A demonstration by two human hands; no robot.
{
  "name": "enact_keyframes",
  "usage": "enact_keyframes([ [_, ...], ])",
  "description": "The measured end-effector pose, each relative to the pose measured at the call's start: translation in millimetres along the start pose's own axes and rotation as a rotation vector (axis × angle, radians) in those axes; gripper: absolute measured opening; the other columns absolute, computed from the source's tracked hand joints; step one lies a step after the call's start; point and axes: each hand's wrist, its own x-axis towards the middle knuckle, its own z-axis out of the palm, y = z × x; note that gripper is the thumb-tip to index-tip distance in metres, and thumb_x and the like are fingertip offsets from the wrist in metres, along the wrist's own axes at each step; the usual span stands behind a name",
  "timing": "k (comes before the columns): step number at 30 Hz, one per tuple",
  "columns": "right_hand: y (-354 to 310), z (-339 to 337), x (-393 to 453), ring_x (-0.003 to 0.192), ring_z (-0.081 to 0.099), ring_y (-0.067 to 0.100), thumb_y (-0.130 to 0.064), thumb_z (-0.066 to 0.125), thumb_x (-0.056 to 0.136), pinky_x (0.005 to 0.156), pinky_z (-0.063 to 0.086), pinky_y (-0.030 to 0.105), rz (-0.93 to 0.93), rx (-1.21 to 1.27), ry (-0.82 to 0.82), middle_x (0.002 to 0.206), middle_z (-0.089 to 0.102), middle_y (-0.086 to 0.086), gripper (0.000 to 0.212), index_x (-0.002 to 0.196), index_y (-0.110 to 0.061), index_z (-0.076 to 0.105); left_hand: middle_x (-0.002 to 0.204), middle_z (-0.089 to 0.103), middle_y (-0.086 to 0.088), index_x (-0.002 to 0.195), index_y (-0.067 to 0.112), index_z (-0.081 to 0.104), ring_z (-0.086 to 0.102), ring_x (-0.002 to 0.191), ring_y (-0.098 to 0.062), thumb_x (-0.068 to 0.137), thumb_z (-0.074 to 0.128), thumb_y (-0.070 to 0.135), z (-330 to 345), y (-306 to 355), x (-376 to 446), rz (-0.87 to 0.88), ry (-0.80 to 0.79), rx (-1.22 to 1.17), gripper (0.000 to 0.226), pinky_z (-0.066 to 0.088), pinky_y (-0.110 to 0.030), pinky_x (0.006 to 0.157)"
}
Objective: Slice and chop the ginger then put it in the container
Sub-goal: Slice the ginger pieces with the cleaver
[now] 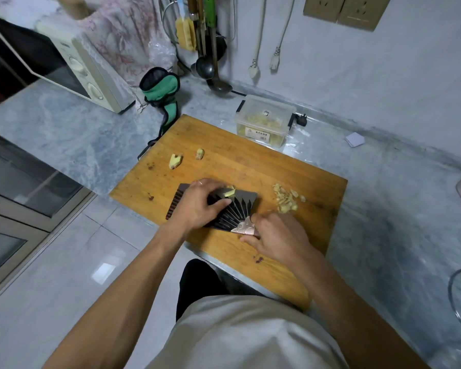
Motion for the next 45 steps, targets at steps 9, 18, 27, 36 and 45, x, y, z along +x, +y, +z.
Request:
enact_keyframes([
  [9, 4, -6, -11, 0.086, 0.068, 0.026, -0.060, 0.056, 0.096, 0.066, 0.043, 0.032, -0.013, -0.026, -0.003, 0.096, 0.071, 0.007, 0.050, 0.110, -0.012, 0.062, 0.096, 0.072, 0.008, 0.095, 0.017, 0.078, 0.065, 0.092, -0.009, 0.089, 0.072, 0.029, -2, 2, 27, -0.215, 0.095, -0.248, 0.014, 0.043, -0.010, 0.076],
  [18, 31, -6, -5, 0.057, 0.048, 0.010, -0.060, 0.062, 0.092, 0.048, 0.029, 0.028, 0.430, 0.407, 0.074, 0.065, 0.051, -0.007, 0.046, 0.072, -0.020, 0.051, 0.097, 0.070, 0.009, 0.105, 0.013, 0.075, 0.064, 0.089, -0.006, 0.094, 0.067, 0.021, -14, 0, -1, -0.358, 0.496, -0.348, 0.017, 0.044, -0.006, 0.076],
  [27, 38, -7, 0, 0.047, 0.035, 0.012, -0.050, 0.065, 0.093, 0.052, 0.024, 0.031, 0.520, 0.703, 0.158, 0.054, 0.039, 0.002, 0.059, 0.059, -0.008, 0.043, 0.141, 0.047, -0.006, 0.134, 0.025, 0.059, 0.054, 0.121, -0.025, 0.088, 0.055, 0.003, 18, -19, 44, -0.083, -0.168, 0.113, 0.051, 0.043, -0.028, 0.105],
  [36, 33, -1, 11, 0.060, 0.060, 0.034, -0.072, 0.053, 0.081, 0.059, 0.048, 0.047, 0.504, 0.803, 0.181, 0.067, 0.062, 0.020, 0.075, 0.067, 0.002, 0.056, 0.119, 0.049, 0.000, 0.108, 0.027, 0.067, 0.056, 0.107, -0.025, 0.079, 0.075, 0.010, 4, -26, 87, 0.099, -0.510, 0.280, 0.035, 0.046, -0.033, 0.097],
  [45, 29, -7, 25, 0.064, 0.063, 0.037, -0.064, 0.057, 0.089, 0.065, 0.053, 0.051, 0.516, 0.840, 0.174, 0.071, 0.064, 0.023, 0.071, 0.070, 0.004, 0.055, 0.092, 0.074, -0.001, 0.100, 0.016, 0.076, 0.067, 0.081, -0.017, 0.088, 0.073, 0.022, -19, -58, 61, -0.292, -0.111, -0.104, 0.013, 0.054, -0.033, 0.085],
])
